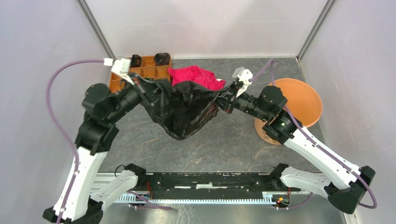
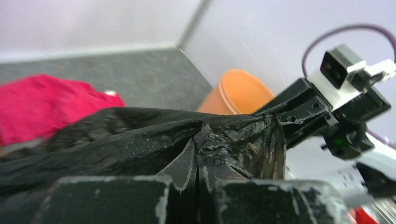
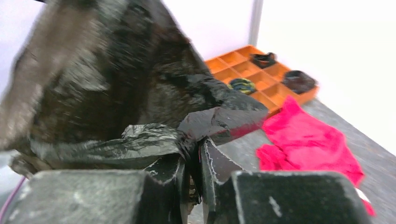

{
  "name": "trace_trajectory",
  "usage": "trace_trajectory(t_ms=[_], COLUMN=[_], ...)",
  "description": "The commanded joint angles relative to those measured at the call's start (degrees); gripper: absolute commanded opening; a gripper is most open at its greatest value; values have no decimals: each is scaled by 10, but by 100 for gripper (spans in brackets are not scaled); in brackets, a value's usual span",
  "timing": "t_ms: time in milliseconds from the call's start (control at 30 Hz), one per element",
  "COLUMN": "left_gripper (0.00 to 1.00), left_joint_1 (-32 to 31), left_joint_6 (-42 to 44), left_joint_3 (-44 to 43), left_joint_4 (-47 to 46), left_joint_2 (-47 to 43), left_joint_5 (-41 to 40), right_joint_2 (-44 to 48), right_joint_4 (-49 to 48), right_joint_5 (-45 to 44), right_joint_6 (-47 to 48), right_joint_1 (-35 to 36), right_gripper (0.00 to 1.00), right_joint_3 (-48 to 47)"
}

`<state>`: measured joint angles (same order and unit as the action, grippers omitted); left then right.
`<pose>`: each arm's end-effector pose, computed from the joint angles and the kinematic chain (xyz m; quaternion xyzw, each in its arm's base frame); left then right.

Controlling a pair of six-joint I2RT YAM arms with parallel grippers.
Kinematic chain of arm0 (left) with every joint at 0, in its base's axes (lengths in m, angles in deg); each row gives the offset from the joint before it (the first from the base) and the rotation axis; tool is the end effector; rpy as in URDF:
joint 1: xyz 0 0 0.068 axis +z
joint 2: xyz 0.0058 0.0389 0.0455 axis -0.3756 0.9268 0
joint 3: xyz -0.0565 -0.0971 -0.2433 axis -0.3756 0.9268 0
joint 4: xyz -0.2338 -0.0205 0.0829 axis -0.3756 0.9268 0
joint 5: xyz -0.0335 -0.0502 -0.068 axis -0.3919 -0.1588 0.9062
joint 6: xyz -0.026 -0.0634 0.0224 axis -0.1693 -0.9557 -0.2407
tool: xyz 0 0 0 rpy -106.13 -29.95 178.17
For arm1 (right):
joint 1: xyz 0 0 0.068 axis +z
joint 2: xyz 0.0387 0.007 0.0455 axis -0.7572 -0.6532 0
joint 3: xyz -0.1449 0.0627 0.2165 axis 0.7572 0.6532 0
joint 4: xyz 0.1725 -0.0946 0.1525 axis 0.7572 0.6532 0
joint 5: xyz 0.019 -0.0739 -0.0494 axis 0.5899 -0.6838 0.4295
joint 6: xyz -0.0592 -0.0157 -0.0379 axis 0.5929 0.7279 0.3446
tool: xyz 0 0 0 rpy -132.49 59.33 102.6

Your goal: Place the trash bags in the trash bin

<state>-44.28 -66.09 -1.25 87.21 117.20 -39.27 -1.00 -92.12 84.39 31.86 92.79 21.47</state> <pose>0.1309 -0.0713 0.4734 0.0651 0.6930 -0.3899 0.6029 0.1625 0.1785 0.4146 -0.3104 0.6010 0.4026 0.6167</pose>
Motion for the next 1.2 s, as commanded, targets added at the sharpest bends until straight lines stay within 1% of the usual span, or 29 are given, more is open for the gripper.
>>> trace_trajectory(t_ms=[0,133,200,233,267,333,367,433,500,567,600,667,700,767,833,933,1000,1100,1167], left_gripper=[2,2,2,2,2,2,2,2,2,2,2,2,2,2,2,2,2,2,2], left_joint_1=[0,-21,-37,-45,-52,-68,-76,-96,-113,-121,-122,-121,-122,-122,-122,-133,-170,-265,-294], left_joint_6=[-80,-111,-111,-111,-111,-113,-112,-112,-107,-100,-97,-89,-82,-58,-40,-22,-5,15,19], left_joint_3=[55,78,84,88,89,92,93,93,94,92,90,81,77,70,71,83,76,54,37], left_joint_4=[-117,-143,-139,-139,-139,-138,-138,-138,-138,-133,-123,-74,-51,-14,3,2,5,12,12], left_joint_2=[42,72,81,84,86,93,99,109,119,126,128,132,136,149,163,194,228,302,357], left_joint_5=[205,237,226,222,219,210,205,196,185,171,154,75,46,19,25,59,50,-45,-90], right_joint_2=[-30,-56,-61,-62,-63,-71,-74,-80,-82,-81,-78,-62,-51,-21,11,57,92,151,186], right_joint_4=[-101,-106,-112,-119,-128,-140,-147,-165,-180,-167,-144,-73,-55,-13,31,93,111,109,100], right_joint_5=[138,164,167,165,168,177,178,171,163,138,103,14,-13,-46,-94,-173,-225,-283,-309], right_joint_6=[-35,-36,-37,-40,-42,-51,-58,-69,-79,-83,-82,-81,-75,-59,-47,-24,-19,-17,-15], right_joint_1=[13,22,25,26,26,29,31,36,40,40,41,41,40,40,40,40,40,40,40], right_gripper=[20,29,42,52,64,79,84,90,92,92,92,95,96,97,98,98,98,98,98], right_joint_3=[10,14,22,29,34,42,46,54,62,64,60,59,64,79,89,101,110,129,139])
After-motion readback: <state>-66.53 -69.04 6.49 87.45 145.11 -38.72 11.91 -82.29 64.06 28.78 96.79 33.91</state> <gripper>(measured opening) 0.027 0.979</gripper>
